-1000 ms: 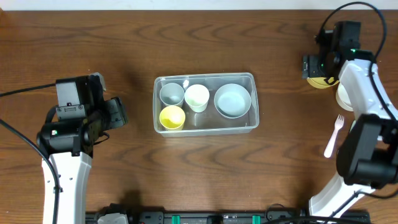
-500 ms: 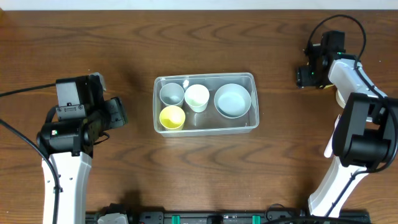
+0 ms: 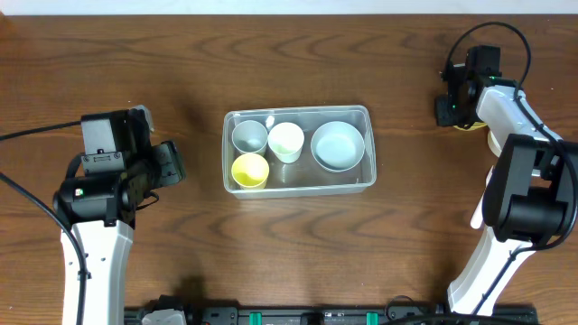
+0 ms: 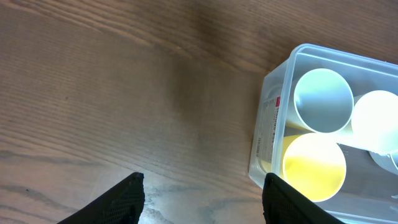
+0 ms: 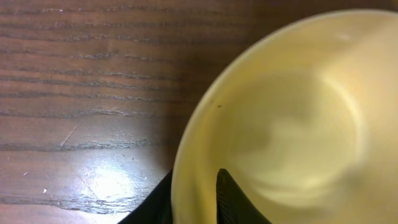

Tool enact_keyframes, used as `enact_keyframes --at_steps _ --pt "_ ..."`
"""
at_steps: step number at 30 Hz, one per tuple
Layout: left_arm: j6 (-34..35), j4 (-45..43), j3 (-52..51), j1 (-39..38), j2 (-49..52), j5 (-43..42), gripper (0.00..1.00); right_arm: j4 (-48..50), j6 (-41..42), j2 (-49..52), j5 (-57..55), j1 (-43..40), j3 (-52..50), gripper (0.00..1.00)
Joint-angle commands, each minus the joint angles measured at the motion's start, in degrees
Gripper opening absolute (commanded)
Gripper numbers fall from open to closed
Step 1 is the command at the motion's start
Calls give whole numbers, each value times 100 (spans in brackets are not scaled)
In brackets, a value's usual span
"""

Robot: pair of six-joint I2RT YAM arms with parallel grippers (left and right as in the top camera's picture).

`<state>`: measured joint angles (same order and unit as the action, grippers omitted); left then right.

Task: Pack container
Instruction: 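Raise the right gripper and move it to the yellow bowl, then grasp the yellow bowl rim and stack it on the grey bowl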

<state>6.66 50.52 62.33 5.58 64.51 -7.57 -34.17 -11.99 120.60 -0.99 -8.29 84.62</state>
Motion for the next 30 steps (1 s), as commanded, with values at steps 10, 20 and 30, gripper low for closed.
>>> enact_keyframes --at_steps 10,20,30 --pt "35 -7 2 20 22 -42 61 13 13 -317 35 199 -17 5" --pt "33 -7 2 20 22 -39 62 -481 -11 -1467 48 986 -17 2" --pt "33 -7 2 20 22 -39 62 -1447 37 -2732 278 2822 -17 4"
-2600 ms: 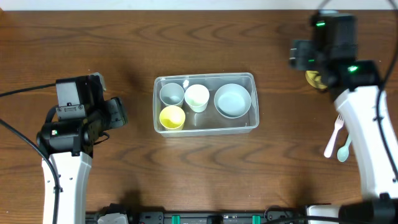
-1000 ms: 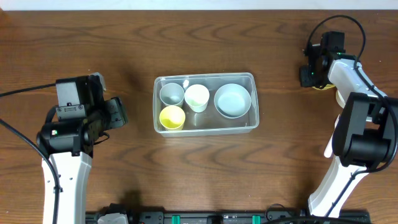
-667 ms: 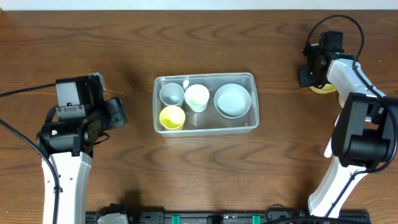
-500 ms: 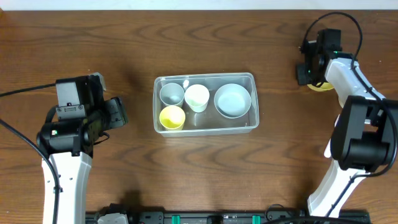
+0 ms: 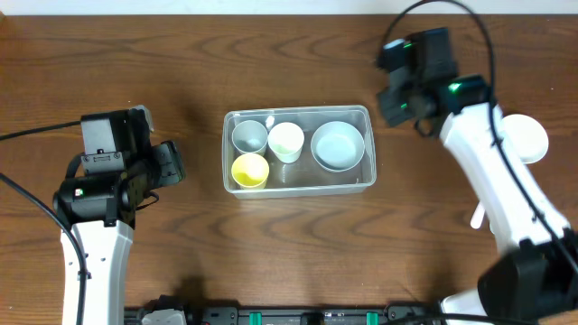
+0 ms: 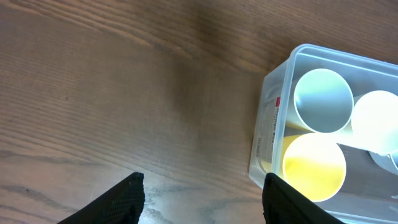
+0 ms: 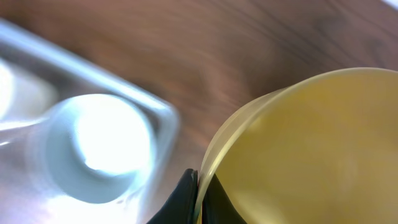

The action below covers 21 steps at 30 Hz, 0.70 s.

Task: Pack container
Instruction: 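Grasp the yellow bowl rim and stack it on the grey bowl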

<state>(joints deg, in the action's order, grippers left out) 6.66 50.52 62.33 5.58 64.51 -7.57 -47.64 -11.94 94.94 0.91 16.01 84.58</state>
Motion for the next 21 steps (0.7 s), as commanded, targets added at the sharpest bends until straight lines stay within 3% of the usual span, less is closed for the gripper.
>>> enact_keyframes --at_steps 1,7,21 --pt "33 -7 2 20 22 -39 62 -157 33 -173 85 577 -13 5" --pt "33 -7 2 20 22 -39 61 -280 339 52 85 1298 -26 4" --pt "33 -4 2 20 22 -39 61 -275 546 850 238 1676 -26 3"
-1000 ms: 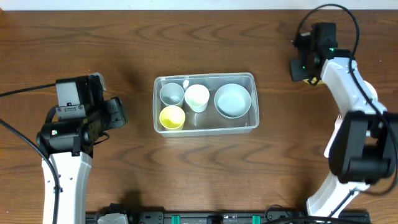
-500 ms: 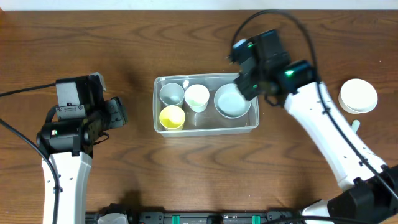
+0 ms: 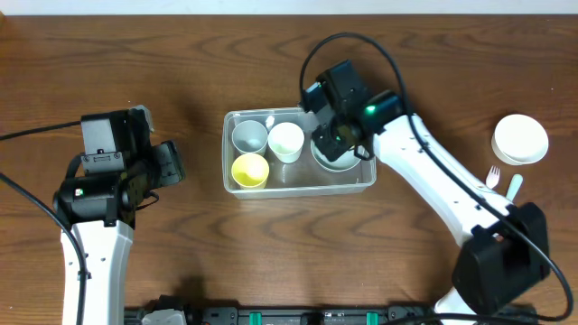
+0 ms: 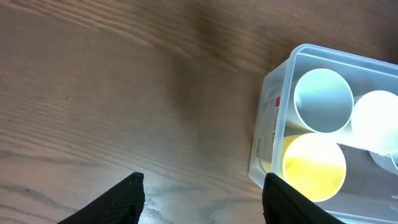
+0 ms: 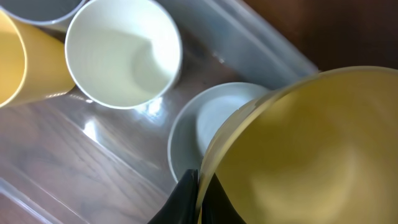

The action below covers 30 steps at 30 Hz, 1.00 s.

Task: Pack container
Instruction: 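Grasp the yellow bowl rim and stack it on the grey bowl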

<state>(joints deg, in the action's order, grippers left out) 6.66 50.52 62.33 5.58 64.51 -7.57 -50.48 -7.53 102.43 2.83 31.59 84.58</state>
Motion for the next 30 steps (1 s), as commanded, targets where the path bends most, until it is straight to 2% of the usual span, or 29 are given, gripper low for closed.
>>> enact_keyframes --at_steps 1,6,9,11,17,18,21,22,28,30 --pt "33 -4 2 20 22 -39 61 9 105 136 44 127 -26 3" --pt "33 -7 2 20 22 -39 61 9 103 177 42 127 -26 8" --pt "31 -7 2 20 22 -39 61 13 105 177 42 127 -26 35" --pt "33 -7 2 20 22 -39 61 11 105 177 42 127 -26 41" --pt "33 -7 2 20 22 -39 61 15 105 177 39 127 -26 41" --pt "33 -7 2 20 22 -39 61 20 105 177 39 127 -26 39" --pt "33 -7 2 20 22 -39 62 138 116 170 -11 116 -26 25" --pt "33 -7 2 20 22 -39 61 232 225 153 -114 103 -24 24" --pt "31 -7 2 20 22 -39 61 385 1449 -415 -1528 -452 216 31" --pt "31 -7 2 20 22 -39 62 378 1694 -719 -1545 -883 299 44"
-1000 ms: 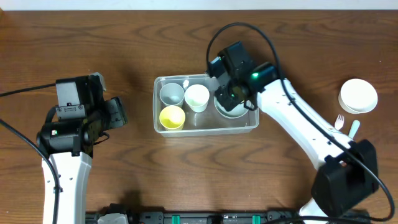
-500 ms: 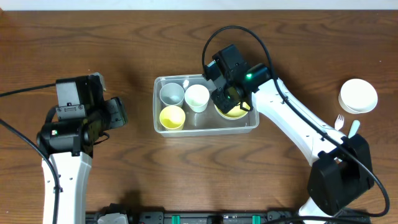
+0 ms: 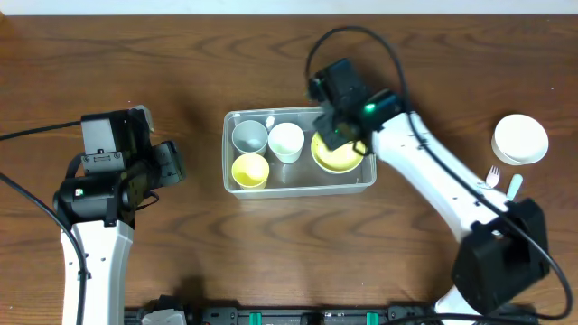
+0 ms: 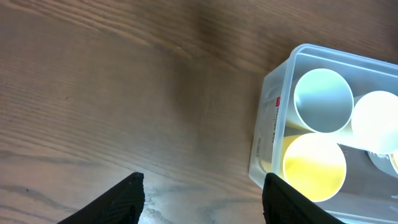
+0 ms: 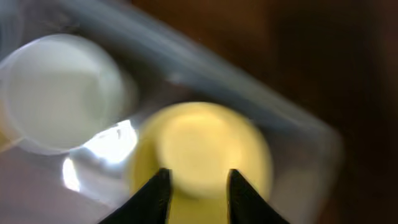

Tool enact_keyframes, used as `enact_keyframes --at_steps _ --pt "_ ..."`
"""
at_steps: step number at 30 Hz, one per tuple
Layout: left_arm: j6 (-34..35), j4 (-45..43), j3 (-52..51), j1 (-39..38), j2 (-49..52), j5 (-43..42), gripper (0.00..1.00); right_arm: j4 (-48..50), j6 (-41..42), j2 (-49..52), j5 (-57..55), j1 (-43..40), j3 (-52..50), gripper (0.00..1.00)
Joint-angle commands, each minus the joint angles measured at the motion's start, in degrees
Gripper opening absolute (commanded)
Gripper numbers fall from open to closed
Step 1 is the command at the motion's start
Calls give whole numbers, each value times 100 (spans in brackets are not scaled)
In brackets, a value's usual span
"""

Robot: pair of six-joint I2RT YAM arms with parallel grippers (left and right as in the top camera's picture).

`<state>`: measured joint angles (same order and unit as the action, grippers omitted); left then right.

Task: Pack container
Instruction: 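Grasp the yellow bowl rim and stack it on the grey bowl, then move the right gripper to the white bowl and grasp its rim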

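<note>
A clear plastic container [image 3: 368,171] lies mid-table. It holds a grey-blue cup [image 3: 250,135], a white cup [image 3: 286,141], a yellow cup [image 3: 249,169] and, at its right end, a yellow bowl [image 3: 336,155]. My right gripper [image 3: 341,134] hovers over the bowl's far edge. In the blurred right wrist view the gripper [image 5: 198,196] stands open above the yellow bowl [image 5: 202,146], not touching it. My left gripper [image 4: 202,202] is open over bare wood, left of the container [image 4: 266,134].
At the table's right edge sit a white bowl [image 3: 520,138], a white fork [image 3: 492,174] and a pale teal utensil [image 3: 513,187]. Bare wood lies left of the container and along the front.
The right gripper was shut on the yellow bowl just above the pale bowl in the container. Now it is open and higher, and the yellow bowl rests where the pale bowl showed.
The right gripper first gripped the yellow bowl's rim at the table's far right. Then it held the bowl near the container's right end, then low over the pale bowl inside. Now the bowl sits there, let go. The left arm stayed still.
</note>
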<state>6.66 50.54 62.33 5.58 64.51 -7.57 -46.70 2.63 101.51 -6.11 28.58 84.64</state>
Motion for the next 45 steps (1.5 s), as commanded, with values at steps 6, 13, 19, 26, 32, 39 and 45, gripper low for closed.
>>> enact_keyframes --at_steps 6,13,19,26,32,39,45 --pt "31 -9 2 20 22 -39 62 -223 999 -1193 -339 -2420 304 59" --pt "31 -11 2 20 24 -37 62 -566 887 -614 -278 -4210 214 60" --pt "31 -9 2 20 24 -39 62 -542 540 240 -118 -4719 214 60" --pt "33 -9 2 20 24 -39 62 -424 544 1145 -140 -4881 214 60" --pt "31 -9 2 20 24 -39 62 -229 542 1670 -142 -4970 214 61" --pt "33 -9 2 20 22 -39 62 -192 542 1956 -138 -4999 214 56" --pt "33 -9 2 20 22 -39 62 -188 546 1956 -136 -4999 216 17"
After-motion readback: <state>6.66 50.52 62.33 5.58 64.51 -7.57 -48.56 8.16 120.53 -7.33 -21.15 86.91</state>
